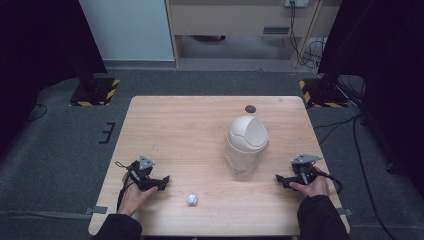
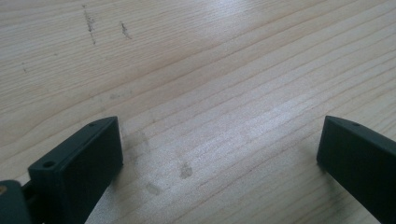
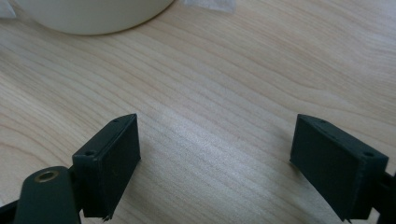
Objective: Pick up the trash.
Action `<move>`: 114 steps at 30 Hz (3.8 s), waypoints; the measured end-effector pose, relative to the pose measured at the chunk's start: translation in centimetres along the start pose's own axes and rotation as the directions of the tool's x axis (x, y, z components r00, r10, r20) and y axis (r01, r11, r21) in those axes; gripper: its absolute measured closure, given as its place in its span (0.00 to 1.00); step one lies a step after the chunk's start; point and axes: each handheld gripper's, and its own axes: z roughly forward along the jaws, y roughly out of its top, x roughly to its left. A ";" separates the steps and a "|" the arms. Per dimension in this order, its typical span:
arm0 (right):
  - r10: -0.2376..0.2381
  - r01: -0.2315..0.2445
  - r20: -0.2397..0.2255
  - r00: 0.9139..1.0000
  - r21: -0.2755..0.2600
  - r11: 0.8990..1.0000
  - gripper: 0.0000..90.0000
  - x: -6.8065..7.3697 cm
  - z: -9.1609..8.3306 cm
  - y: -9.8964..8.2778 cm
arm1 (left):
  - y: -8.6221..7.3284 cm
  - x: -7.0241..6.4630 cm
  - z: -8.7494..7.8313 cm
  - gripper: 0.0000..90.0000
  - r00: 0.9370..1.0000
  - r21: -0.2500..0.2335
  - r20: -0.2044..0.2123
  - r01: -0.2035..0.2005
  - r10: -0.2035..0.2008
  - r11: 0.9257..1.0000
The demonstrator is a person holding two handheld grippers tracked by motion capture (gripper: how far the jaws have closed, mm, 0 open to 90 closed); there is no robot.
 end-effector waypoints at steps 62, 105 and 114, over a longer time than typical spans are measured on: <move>-0.047 0.008 -0.060 0.997 -0.534 0.845 0.18 3.6 -11.1 8.9 | 0.0 -0.1 0.0 0.00 1.000 0.000 -0.005 0.002 -0.002 1.000; -0.177 0.102 -0.143 0.974 -0.421 0.902 0.24 7.7 -5.0 13.0 | 0.0 -0.2 0.0 0.00 1.000 0.000 -0.006 0.003 -0.003 1.000; -0.176 0.108 -0.145 0.974 -0.386 0.916 0.24 7.8 -4.1 12.6 | 0.0 -0.2 0.0 0.00 1.000 0.001 -0.005 0.002 -0.002 1.000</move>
